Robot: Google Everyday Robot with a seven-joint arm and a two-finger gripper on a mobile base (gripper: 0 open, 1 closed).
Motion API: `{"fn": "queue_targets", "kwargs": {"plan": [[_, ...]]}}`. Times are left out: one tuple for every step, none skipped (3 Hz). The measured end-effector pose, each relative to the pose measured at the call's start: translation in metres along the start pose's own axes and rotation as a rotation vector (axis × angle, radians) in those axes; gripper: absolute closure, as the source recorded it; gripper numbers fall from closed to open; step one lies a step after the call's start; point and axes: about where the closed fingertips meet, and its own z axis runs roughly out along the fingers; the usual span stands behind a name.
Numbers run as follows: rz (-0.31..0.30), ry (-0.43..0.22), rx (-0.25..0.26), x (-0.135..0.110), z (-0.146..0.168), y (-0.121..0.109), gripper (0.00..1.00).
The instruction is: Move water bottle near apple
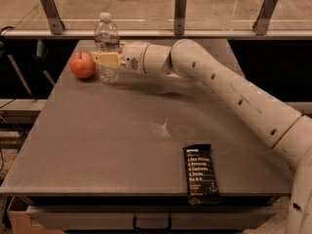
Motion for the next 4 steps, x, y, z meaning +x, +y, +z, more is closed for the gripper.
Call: {"fn": "queue_targets", "kwargs": {"plan": [[0.0, 0.0, 0.0, -0.001, 0.0, 0.0, 0.15], [0.002, -0.004, -0.001, 0.002, -0.003, -0.002, 0.0], [-0.01, -0.008, 0.021, -0.002, -0.015, -0.009, 0.0], [-0.065, 0.018, 0.099, -0.019, -0.063, -0.032, 0.0]]}}
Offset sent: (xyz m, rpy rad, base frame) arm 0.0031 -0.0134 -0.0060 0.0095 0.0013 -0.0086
